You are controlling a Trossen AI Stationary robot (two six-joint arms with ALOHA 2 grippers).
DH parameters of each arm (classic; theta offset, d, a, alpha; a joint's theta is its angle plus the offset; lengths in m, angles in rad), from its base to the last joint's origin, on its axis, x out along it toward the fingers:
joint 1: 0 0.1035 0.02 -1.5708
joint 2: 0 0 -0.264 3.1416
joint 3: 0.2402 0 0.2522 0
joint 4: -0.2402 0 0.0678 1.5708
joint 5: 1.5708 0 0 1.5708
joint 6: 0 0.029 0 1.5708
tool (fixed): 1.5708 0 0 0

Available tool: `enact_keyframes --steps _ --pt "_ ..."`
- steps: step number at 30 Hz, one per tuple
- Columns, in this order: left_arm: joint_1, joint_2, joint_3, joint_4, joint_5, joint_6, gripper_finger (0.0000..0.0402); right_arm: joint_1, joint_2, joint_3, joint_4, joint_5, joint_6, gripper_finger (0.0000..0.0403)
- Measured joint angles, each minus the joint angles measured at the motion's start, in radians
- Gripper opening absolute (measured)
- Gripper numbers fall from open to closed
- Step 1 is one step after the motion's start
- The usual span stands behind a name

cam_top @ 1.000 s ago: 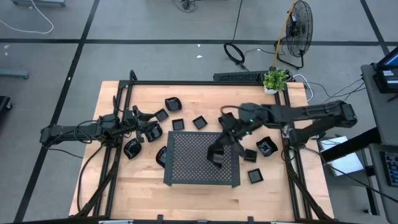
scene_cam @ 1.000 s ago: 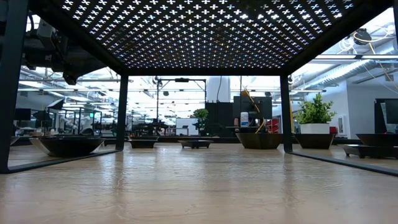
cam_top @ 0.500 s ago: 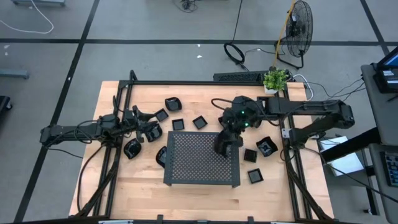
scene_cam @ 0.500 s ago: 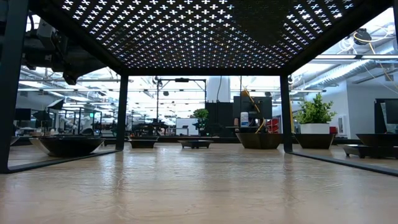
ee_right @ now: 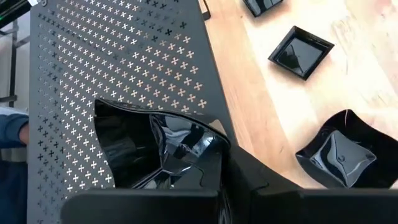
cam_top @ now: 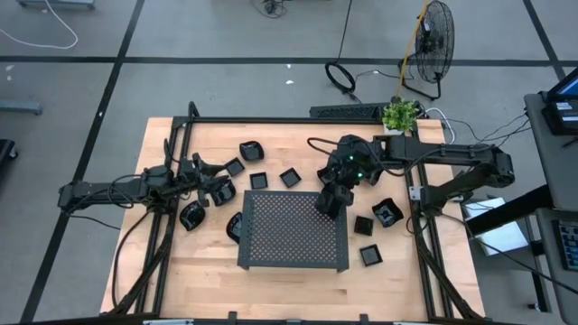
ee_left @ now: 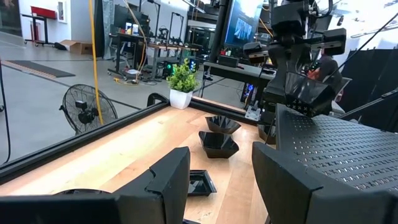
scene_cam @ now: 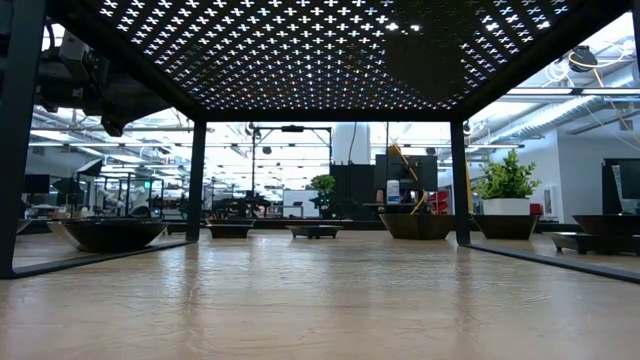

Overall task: Pick & Place Mini shaped plates
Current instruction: Put the black distorted square plate on the shelf, then stack the black distorted square plate on top of the black distorted square plate on the shelf

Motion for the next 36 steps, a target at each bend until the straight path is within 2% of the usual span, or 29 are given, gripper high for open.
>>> enact_keyframes --steps 9,19,25,28,30,34,36 --pt "0.000 0.000 0.000 0.000 0.000 0.000 0.0177 0.000 0.000 0.000 -0.035 0.000 0.021 0.0052" --pt "0.000 0.000 0.000 0.000 0.000 0.000 0.0177 0.000 -0.027 -0.001 -0.015 0.001 -0.066 0.0129" --pt "0.000 0.000 0.000 0.000 0.000 0.000 0.0177 0.000 -0.101 -0.001 -0.126 0.020 -0.003 0.0140" --pt "0.000 0.000 0.000 0.000 0.000 0.000 0.0177 0.000 -0.147 -0.001 -0.258 0.099 0.020 0.0135" --pt "0.000 0.000 0.000 0.001 0.000 0.000 0.0177 0.000 -0.174 -0.001 -0.329 0.201 0.034 0.0132" --pt "0.000 0.000 0.000 0.002 0.000 0.000 0.0177 -0.010 -0.217 -0.015 -0.406 0.450 0.198 0.0131" --pt "0.000 0.000 0.000 0.002 0.000 0.000 0.0177 -0.041 -0.228 -0.035 -0.429 0.495 0.252 0.0134"
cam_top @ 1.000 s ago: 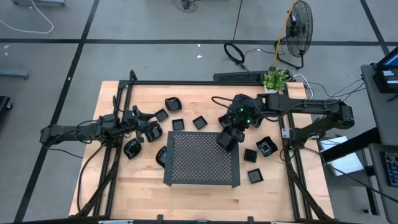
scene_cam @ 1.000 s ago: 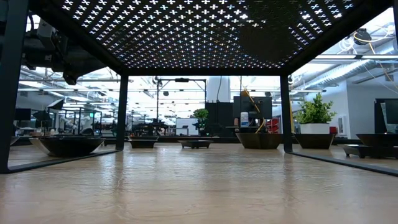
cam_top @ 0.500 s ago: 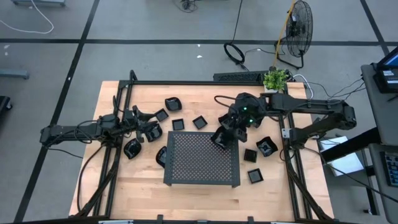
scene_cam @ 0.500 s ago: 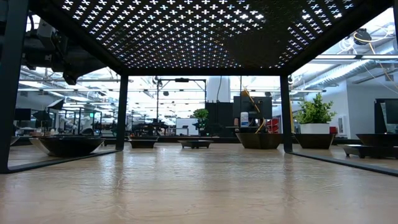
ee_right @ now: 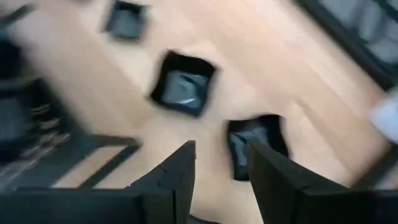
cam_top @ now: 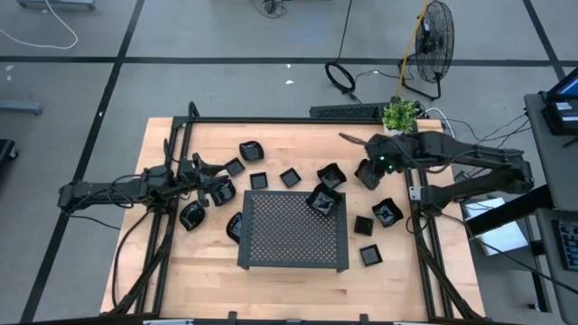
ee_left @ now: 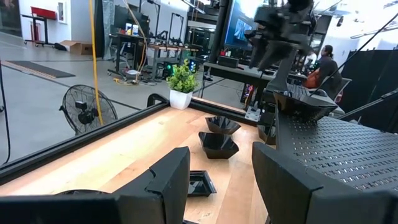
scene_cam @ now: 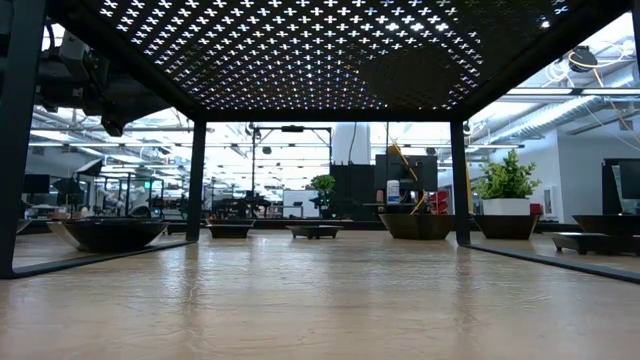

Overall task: Pick & Place Mini shaped plates
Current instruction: Stack the black distorted square plate on top of the black distorted square plate on the shelf

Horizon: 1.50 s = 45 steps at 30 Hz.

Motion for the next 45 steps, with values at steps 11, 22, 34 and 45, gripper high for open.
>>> enact_keyframes --steps 11,22,34,45 --pt "0.000 0.000 0.000 0.002 0.000 0.000 0.0177 -0.348 -0.002 -0.281 0.189 -0.156 -0.258 0.0166" --pt "0.000 0.000 0.000 0.002 0.000 0.000 0.0177 -0.608 -0.002 -0.505 0.444 -0.238 -0.435 0.0163" --pt "0.000 0.000 0.000 0.001 0.000 0.000 0.0177 -0.627 0.045 -0.519 0.459 -0.269 -0.452 0.0165" --pt "0.000 0.000 0.000 0.001 0.000 0.000 0.0177 -0.625 0.150 -0.519 0.476 -0.287 -0.481 0.0164"
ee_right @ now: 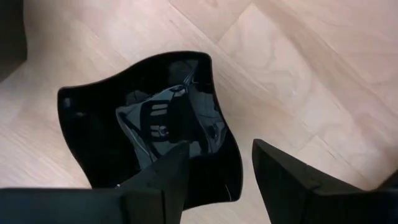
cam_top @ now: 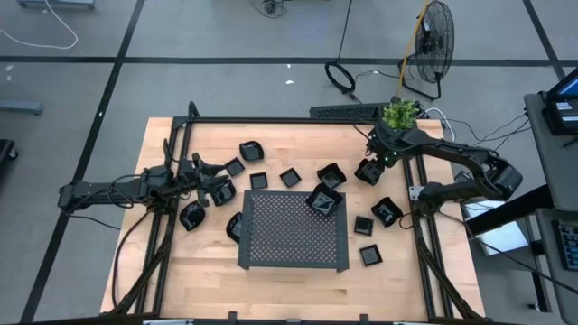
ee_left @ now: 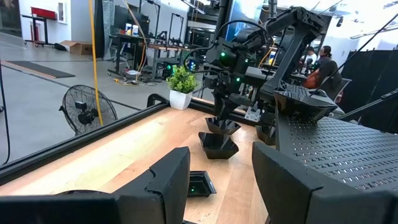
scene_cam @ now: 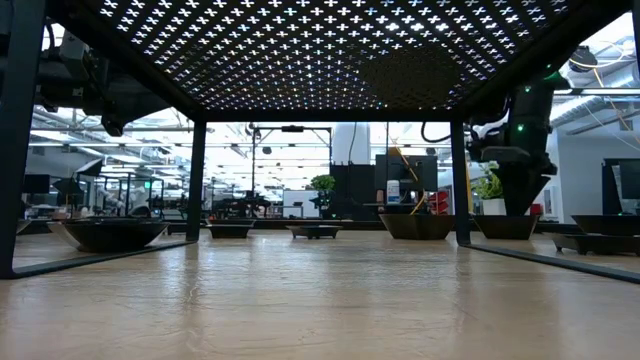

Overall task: Pick & Place Mini shaped plates
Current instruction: Stack the black distorted square plate on top of the black distorted square plate on the shelf

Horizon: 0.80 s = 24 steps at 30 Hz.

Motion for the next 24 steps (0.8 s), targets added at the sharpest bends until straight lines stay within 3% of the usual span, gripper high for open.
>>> enact_keyframes --steps 8,24 --pt "0.000 0.000 0.000 0.000 0.000 0.000 0.0177 0.000 0.025 0.000 0.001 -0.001 -0.010 0.0138" --pt "0.000 0.000 0.000 0.000 0.000 0.000 0.0177 0.000 0.027 0.000 0.001 -0.001 -0.013 0.0012"
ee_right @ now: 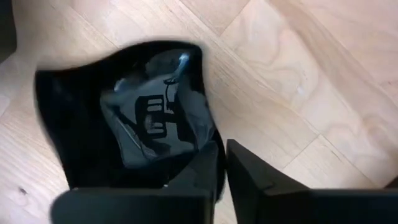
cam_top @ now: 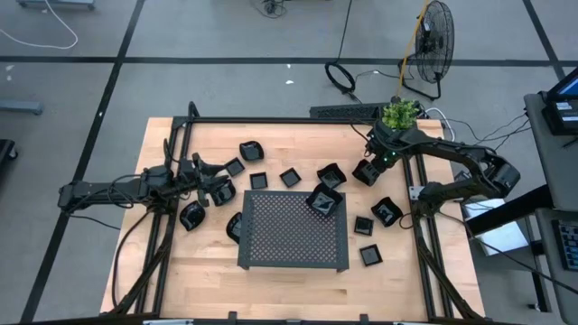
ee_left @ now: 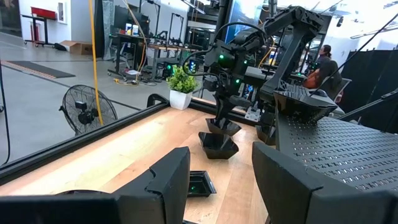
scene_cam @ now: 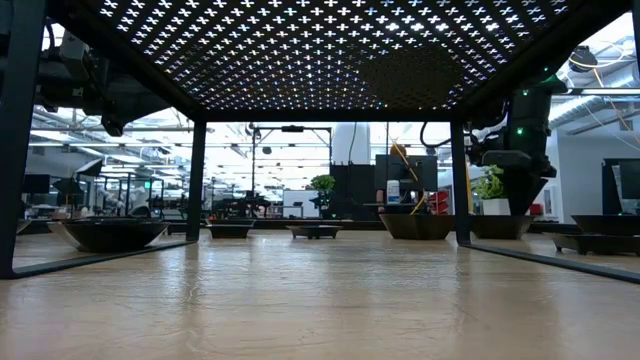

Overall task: Pick & Place Mini shaped plates
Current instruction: Stack the black distorted square plate on top of the black distorted square plate on the shelf

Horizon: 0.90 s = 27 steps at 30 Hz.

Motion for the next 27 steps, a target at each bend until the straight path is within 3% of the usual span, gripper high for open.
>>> enact_keyframes --steps 11,27 --pt "0.000 0.000 0.000 0.000 0.000 0.000 0.0177 0.000 -0.013 0.001 0.001 0.000 -0.024 0.0001" --pt "0.000 0.000 0.000 0.000 0.000 0.000 0.0177 0.000 -0.230 0.001 0.007 0.000 0.003 0.0000"
